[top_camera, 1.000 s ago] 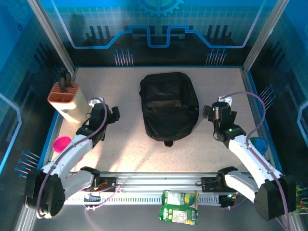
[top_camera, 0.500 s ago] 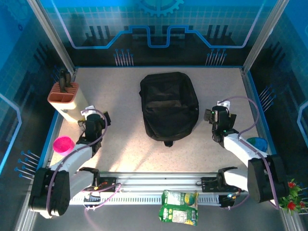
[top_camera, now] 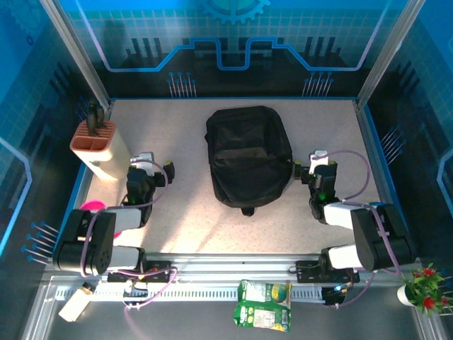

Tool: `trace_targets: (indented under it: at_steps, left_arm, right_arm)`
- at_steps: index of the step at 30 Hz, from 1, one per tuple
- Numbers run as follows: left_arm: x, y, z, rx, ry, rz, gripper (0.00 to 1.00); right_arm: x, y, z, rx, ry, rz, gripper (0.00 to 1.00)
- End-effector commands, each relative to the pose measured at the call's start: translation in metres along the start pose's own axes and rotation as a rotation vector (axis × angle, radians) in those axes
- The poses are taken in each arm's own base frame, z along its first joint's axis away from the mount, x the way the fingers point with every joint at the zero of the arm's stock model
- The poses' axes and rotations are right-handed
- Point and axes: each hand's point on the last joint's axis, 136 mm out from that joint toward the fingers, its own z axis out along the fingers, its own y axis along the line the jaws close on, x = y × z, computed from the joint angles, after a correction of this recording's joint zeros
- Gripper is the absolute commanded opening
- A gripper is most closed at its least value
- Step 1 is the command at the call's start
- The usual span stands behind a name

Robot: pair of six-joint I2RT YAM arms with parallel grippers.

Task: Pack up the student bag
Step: Reset both arms

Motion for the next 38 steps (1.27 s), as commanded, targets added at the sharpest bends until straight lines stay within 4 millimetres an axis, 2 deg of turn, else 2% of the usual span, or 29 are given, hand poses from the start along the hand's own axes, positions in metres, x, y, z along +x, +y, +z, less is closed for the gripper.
trace_targets:
  at_steps: [1, 6, 12, 14, 16, 24, 38]
  left_arm:
    - [-0.019, -0.011, 0.009, 0.080, -0.085, 0.027, 0.99]
    - [-0.006, -0.007, 0.020, 0.070, -0.075, 0.018, 0.99]
    - [-0.004, -0.006, 0.031, 0.061, -0.010, 0.022, 0.99]
    - [-0.003, -0.001, 0.037, 0.021, 0.028, 0.014, 0.99]
    - [-0.005, 0.001, 0.036, 0.008, 0.015, 0.008, 0.99]
    - [-0.003, -0.010, 0.037, 0.070, 0.029, 0.029, 0.99]
    - [-0.003, -0.007, 0.038, 0.056, 0.031, 0.022, 0.99]
  right_arm:
    - [-0.019, 0.003, 0.003, -0.035, -0.120, 0.001, 1.00]
    - [-0.013, 0.002, 0.005, -0.039, -0.125, 0.013, 1.00]
    - [-0.010, -0.001, 0.013, -0.022, -0.110, 0.018, 1.00]
    - [-0.008, 0.002, 0.020, -0.029, -0.067, 0.014, 1.00]
    - [-0.008, 0.004, 0.026, -0.033, -0.030, 0.002, 1.00]
    - [-0.008, 0.004, 0.025, -0.035, -0.035, 0.002, 1.00]
    - [-0.008, 0.004, 0.025, -0.034, -0.038, 0.002, 1.00]
